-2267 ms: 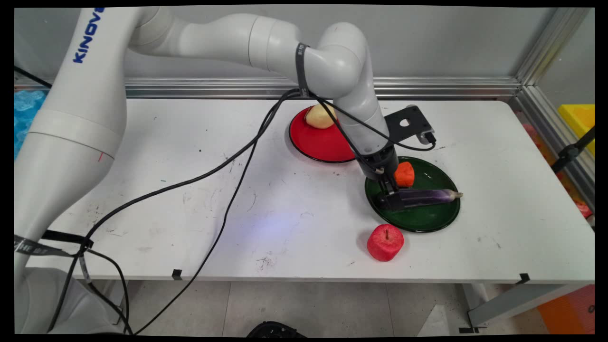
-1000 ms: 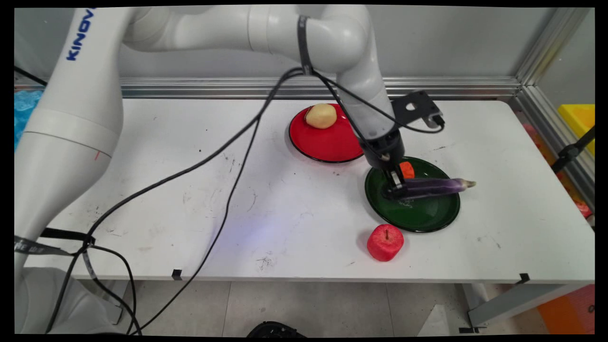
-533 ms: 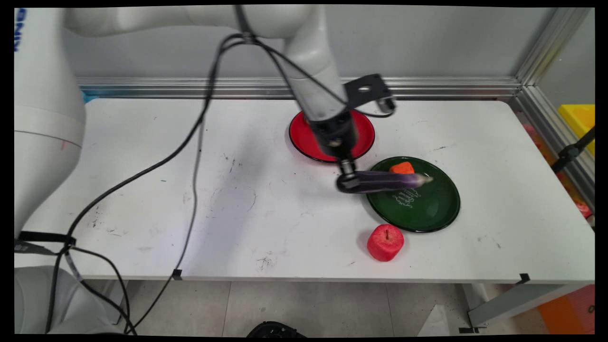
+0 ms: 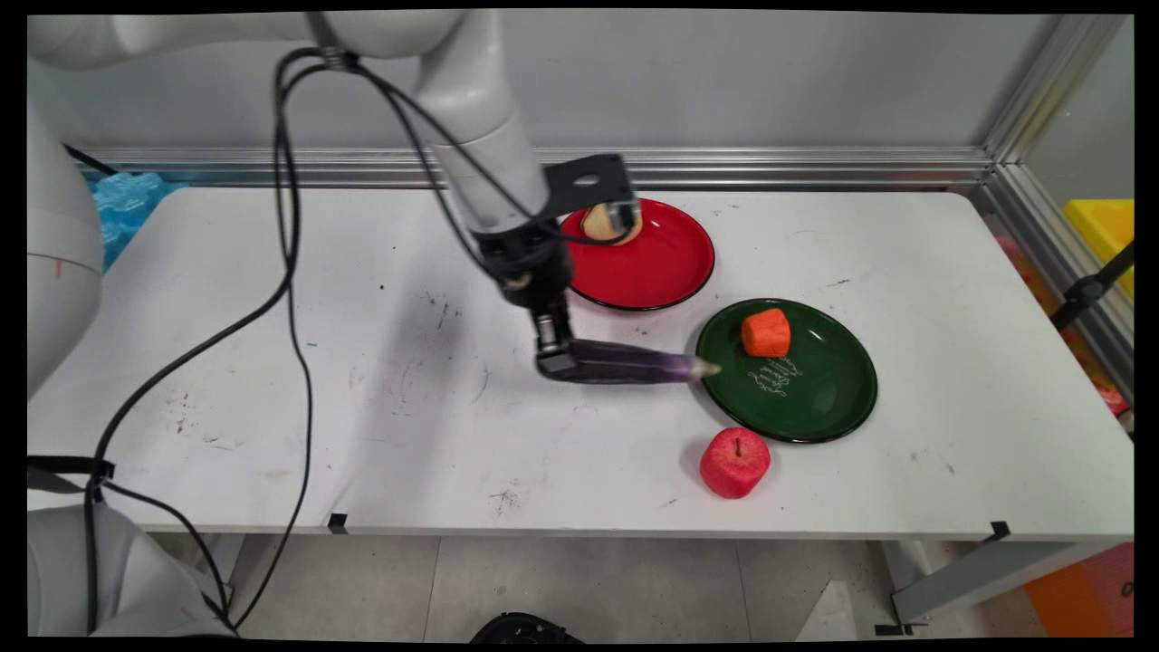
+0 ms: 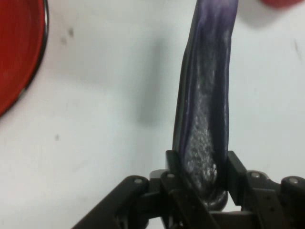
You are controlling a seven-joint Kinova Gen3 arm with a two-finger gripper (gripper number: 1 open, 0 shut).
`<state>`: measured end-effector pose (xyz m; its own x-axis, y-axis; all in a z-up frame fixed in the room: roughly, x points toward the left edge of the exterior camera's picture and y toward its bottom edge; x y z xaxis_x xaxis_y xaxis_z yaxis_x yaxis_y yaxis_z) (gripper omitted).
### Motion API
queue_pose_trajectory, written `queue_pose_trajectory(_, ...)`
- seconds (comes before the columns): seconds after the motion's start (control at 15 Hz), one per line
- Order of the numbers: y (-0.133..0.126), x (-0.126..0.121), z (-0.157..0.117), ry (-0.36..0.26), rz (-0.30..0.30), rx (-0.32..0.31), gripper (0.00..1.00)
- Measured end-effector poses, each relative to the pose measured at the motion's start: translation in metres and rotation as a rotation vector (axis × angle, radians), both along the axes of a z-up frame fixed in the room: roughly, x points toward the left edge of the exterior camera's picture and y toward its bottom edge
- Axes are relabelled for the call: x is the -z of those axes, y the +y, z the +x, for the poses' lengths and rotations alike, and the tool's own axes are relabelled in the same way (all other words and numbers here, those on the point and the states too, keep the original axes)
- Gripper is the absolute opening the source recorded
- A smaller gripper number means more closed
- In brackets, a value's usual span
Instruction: Place the picked object on the table
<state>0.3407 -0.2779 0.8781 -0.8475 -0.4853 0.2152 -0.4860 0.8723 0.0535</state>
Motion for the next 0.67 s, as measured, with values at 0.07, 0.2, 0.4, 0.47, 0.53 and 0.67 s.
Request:
queue_pose_trajectory(0.07,0.003,0.000,0.005,-0.007,0.003,0.002,0.00)
queue_pose_trajectory(0.2,0.010,0.001,0.017,-0.022,0.007,0.005,0.00)
queue_pose_trajectory(0.4,0.021,0.007,0.037,-0.048,0.007,-0.003,0.00)
queue_pose_trajectory(0.47,0.022,0.010,0.041,-0.053,0.004,-0.005,0.00)
queue_pose_trajectory(0.53,0.024,0.014,0.046,-0.056,-0.003,-0.007,0.00)
queue_pose_trajectory(0.67,0.025,0.022,0.052,-0.058,-0.014,-0.012,0.00)
